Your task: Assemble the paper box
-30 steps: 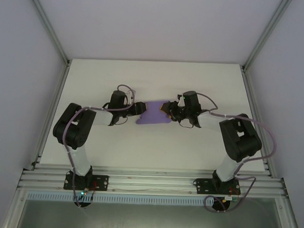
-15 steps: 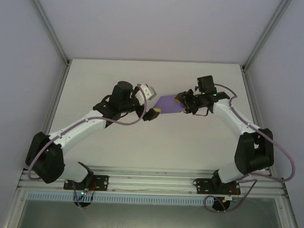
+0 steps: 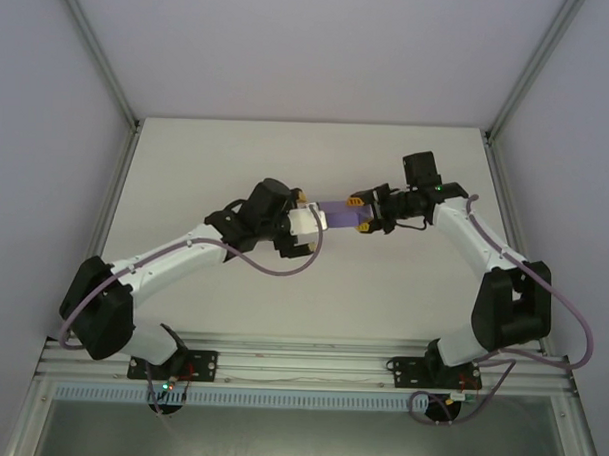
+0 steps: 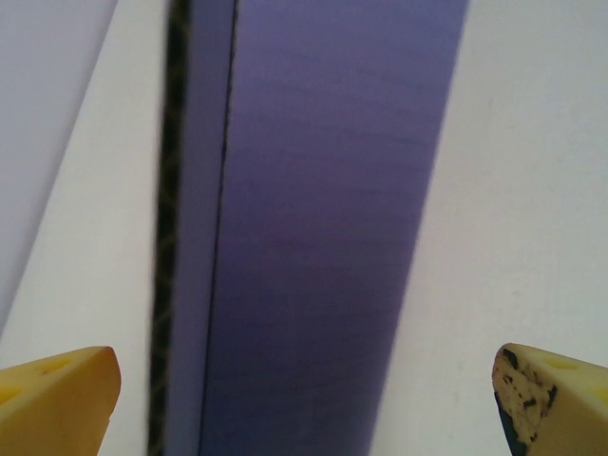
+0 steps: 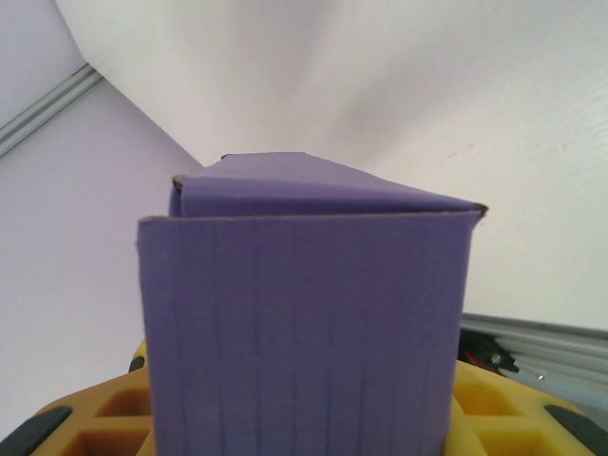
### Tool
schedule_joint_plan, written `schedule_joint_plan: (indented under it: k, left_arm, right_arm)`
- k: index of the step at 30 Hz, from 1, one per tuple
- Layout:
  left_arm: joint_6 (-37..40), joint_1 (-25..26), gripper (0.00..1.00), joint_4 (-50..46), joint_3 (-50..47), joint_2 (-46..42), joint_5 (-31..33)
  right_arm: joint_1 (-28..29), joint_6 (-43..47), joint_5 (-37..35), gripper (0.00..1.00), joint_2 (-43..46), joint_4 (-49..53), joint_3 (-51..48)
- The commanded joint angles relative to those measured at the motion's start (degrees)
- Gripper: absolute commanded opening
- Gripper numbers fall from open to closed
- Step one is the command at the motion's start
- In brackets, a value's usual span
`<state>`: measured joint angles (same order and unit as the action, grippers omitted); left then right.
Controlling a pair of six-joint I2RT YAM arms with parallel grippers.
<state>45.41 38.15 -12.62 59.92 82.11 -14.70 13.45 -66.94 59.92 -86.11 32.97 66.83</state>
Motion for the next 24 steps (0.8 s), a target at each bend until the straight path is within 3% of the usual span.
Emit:
schedule_joint_plan:
  k: [1, 3, 10, 13, 16, 21, 23, 24]
  left_arm:
    - [3.1, 0.0, 1.0, 1.0, 3.4, 1.3, 4.6]
    - [3.1, 0.2, 0.96, 0.1, 5.1, 2.7, 3.9]
    - [3.2, 0.3, 0.56, -1.2, 7.3, 5.5, 6.1]
    - [3.5, 0.3, 0.46, -1.2, 7.1, 5.4, 6.5]
    - [3.6, 0.3, 0.36, -1.0, 7.2, 5.3, 6.3]
    - [4.2, 0.3, 0.26, 2.8, 5.8, 5.3, 6.9]
    - [4.3, 0.3, 0.26, 1.2, 6.6, 6.2, 7.1]
    - [4.3, 0.3, 0.26, -0.7, 7.5, 6.7, 7.0]
  right_arm:
    - [0.2, -1.7, 4.4, 0.32, -0.7, 0.3, 0.8]
    - [0.3, -0.3, 5.4, 0.32, -1.3, 2.0, 1.2]
    - [0.3, 2.0, 6.1, 0.37, -2.1, 5.2, 1.6]
    - [0.3, 1.4, 6.3, 0.38, -1.9, 4.2, 1.9]
    - [0.2, 1.3, 6.0, 0.5, -1.6, 3.3, 1.5]
    - [0.1, 3.5, 4.6, 0.63, -0.8, 2.0, 0.3]
    - [-0.1, 4.1, 2.8, 0.94, -0.6, 1.3, -0.2]
    - [-0.4, 4.7, 1.8, 1.0, -0.2, 0.9, -0.1]
